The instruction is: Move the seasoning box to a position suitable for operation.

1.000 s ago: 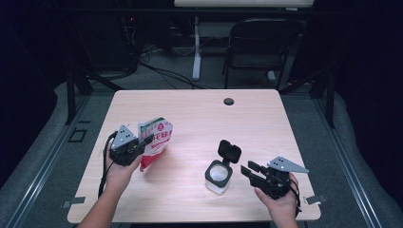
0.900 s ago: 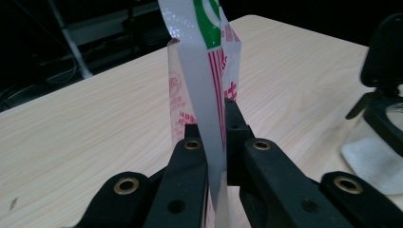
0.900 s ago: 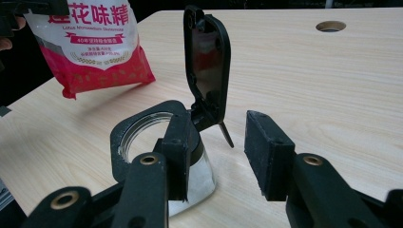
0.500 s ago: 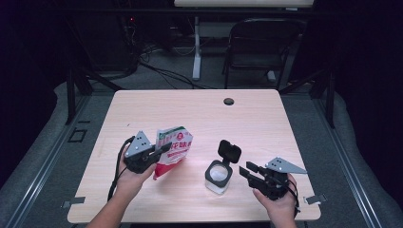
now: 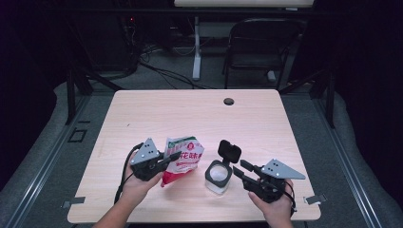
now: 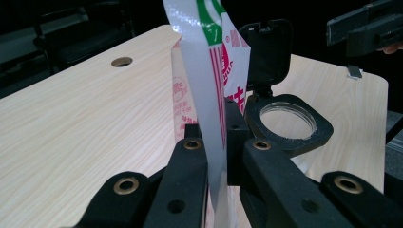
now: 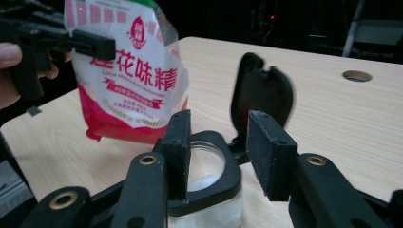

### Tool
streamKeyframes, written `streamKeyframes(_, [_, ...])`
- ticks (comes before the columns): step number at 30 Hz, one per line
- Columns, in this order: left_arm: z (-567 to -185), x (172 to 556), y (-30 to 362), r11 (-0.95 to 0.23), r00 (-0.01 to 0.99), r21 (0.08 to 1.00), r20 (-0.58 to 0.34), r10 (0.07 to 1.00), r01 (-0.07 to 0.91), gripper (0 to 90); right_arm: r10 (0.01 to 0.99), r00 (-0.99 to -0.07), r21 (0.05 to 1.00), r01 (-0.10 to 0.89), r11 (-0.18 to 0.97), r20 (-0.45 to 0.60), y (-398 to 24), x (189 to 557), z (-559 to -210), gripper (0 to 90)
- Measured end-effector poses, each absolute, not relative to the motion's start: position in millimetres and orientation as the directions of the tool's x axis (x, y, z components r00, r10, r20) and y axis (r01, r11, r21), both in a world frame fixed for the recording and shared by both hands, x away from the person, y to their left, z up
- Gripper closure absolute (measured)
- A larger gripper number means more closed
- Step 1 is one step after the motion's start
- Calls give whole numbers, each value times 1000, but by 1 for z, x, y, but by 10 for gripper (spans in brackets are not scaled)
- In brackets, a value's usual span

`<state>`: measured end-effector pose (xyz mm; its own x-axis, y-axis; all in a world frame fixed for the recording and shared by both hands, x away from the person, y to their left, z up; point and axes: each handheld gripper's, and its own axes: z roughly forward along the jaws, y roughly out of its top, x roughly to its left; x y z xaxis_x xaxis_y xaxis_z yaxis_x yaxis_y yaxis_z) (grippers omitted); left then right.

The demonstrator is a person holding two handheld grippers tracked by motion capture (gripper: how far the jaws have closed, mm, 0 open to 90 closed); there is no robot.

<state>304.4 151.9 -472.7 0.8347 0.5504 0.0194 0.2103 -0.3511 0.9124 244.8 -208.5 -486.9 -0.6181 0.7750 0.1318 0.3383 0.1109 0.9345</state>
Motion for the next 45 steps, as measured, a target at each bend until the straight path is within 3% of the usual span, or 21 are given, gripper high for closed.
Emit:
streamKeyframes(18, [-487, 286, 171, -398, 846, 881, -3, 534, 255, 899, 656, -745, 923, 327, 203, 120, -155, 267, -489, 595])
streamKeyframes(27, [-488, 277, 176, -386, 862, 891, -11, 506, 238, 848, 578, -801, 915, 337, 222, 155, -127, 272, -490, 599])
streamKeyframes(38, [-488, 270, 176, -403, 862, 883, -1, 508, 239, 865, 487, -866, 898, 302, 321, 118, -103, 265, -493, 747])
streamKeyframes(45, [-488, 269, 176, -412, 854, 880, 12, 520, 238, 897, 451, -885, 889, 297, 348, 119, -95, 262, -496, 754])
